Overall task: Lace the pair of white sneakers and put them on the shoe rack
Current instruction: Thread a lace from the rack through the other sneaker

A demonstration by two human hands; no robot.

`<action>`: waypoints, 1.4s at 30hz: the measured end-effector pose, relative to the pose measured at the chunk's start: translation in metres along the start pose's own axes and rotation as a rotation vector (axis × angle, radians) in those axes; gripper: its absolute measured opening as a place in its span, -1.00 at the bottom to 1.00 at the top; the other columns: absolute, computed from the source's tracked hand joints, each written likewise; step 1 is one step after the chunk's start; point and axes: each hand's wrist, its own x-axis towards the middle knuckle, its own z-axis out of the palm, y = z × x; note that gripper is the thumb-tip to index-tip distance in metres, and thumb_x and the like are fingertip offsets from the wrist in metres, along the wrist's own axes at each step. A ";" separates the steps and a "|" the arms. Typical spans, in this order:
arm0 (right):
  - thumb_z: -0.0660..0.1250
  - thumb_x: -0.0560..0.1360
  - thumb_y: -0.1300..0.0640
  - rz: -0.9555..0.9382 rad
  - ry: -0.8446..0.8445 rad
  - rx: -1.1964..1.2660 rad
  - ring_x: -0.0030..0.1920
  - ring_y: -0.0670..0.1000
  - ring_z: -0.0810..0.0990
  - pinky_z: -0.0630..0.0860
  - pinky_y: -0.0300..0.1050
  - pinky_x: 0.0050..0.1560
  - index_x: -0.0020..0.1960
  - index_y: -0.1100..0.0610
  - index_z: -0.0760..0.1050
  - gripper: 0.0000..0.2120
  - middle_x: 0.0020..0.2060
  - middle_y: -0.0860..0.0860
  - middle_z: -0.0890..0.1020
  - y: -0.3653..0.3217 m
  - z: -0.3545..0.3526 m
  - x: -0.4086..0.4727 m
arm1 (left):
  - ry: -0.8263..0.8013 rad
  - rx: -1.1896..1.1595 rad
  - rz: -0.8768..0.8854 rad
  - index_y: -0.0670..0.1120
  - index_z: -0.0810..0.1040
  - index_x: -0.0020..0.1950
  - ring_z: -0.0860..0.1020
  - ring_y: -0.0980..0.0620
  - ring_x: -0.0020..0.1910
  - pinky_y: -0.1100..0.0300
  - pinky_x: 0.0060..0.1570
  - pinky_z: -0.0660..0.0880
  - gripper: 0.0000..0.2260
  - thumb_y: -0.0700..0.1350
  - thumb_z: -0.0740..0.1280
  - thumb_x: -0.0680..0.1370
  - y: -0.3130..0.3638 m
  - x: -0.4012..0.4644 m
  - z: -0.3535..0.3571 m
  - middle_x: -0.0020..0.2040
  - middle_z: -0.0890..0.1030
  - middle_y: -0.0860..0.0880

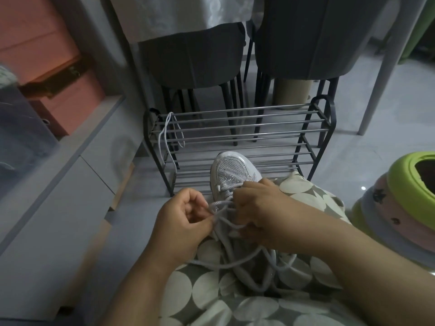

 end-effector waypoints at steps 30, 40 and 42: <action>0.44 0.37 0.28 -0.102 -0.235 0.653 -0.23 -0.12 0.49 0.40 -0.19 -0.21 -0.24 0.18 0.68 -0.94 -0.32 -0.12 0.47 0.019 -0.019 -0.013 | -0.030 0.113 0.045 -0.14 0.48 -0.26 0.50 0.12 -0.39 0.24 -0.31 0.51 -0.76 -0.37 0.50 0.37 0.007 0.001 -0.003 -0.43 0.55 0.06; 0.25 0.46 -0.24 0.307 0.086 0.734 -0.28 -0.07 0.51 0.47 -0.07 -0.19 -0.28 -0.04 0.62 -0.65 -0.31 -0.04 0.53 0.026 -0.029 -0.017 | -0.115 0.185 0.045 0.01 0.65 -0.17 0.61 -0.14 -0.25 -0.01 -0.16 0.58 -0.82 -0.29 0.47 0.43 0.009 0.001 -0.005 -0.30 0.64 -0.09; 0.18 0.42 -0.35 0.488 0.240 0.738 -0.31 0.03 0.46 0.41 -0.08 -0.22 -0.30 -0.08 0.62 -0.57 -0.31 0.09 0.57 0.032 -0.032 -0.015 | -0.148 0.248 0.082 0.10 0.67 -0.12 0.60 -0.09 -0.23 0.12 -0.19 0.56 -0.76 -0.27 0.44 0.45 0.009 0.001 -0.005 -0.26 0.64 -0.05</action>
